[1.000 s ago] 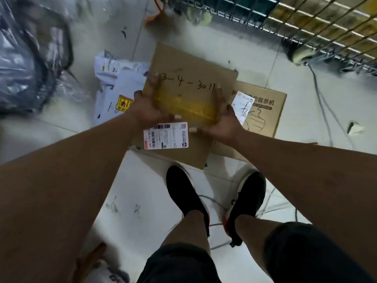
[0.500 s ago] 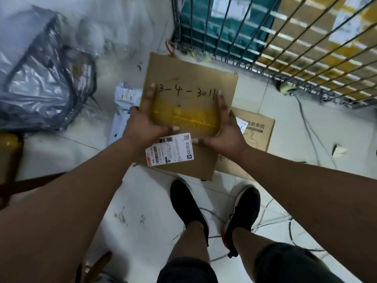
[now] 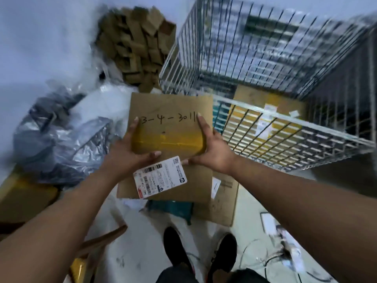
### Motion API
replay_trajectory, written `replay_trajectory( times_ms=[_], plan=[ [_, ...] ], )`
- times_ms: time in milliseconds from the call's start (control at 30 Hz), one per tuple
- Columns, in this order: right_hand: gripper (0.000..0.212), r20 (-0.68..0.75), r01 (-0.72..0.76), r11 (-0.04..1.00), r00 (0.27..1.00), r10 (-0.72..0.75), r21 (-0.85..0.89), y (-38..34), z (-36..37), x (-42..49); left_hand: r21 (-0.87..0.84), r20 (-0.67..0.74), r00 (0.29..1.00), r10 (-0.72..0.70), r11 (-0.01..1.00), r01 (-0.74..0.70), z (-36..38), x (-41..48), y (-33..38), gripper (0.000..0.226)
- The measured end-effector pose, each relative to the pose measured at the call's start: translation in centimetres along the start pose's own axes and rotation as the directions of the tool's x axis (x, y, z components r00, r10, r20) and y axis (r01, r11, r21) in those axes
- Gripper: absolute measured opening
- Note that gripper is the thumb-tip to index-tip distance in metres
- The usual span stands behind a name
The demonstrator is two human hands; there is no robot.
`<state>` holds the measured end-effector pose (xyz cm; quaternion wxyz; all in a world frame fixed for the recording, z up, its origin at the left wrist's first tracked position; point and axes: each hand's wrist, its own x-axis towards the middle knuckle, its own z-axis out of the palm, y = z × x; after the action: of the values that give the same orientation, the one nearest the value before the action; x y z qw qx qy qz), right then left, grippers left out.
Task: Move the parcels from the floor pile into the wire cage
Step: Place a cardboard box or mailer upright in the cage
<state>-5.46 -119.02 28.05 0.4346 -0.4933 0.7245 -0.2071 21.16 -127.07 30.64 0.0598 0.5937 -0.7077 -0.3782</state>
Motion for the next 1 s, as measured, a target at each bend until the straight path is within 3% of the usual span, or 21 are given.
replay_trajectory(
  times_ms=[200, 433, 800, 1000],
  plan=[
    [0.141, 0.041, 0.003, 1.000, 0.999, -0.004, 0.013, -5.6, -10.9, -5.3, -0.012, -0.031, 0.999, 0.022, 1.000, -0.022, -5.1, -3.3, 10.6, 0.112],
    [0.140, -0.020, -0.075, 0.997, 0.997, 0.075, 0.012, -6.9, -20.1, -10.5, -0.019, 0.003, 0.991, 0.131, 0.991, -0.131, -4.6, -3.5, 19.8, 0.103],
    [0.140, -0.193, -0.191, 0.955, 0.952, 0.237, 0.228, -0.7, -29.1, -12.7, -0.025, 0.167, 0.940, 0.297, 0.954, -0.297, 1.4, 3.5, 31.5, 0.114],
    [0.139, -0.256, -0.235, 0.929, 0.915, 0.311, 0.287, 4.2, -33.6, -10.5, -0.095, 0.234, 0.903, 0.359, 0.933, -0.346, 6.8, 9.0, 36.7, 0.108]
  ],
)
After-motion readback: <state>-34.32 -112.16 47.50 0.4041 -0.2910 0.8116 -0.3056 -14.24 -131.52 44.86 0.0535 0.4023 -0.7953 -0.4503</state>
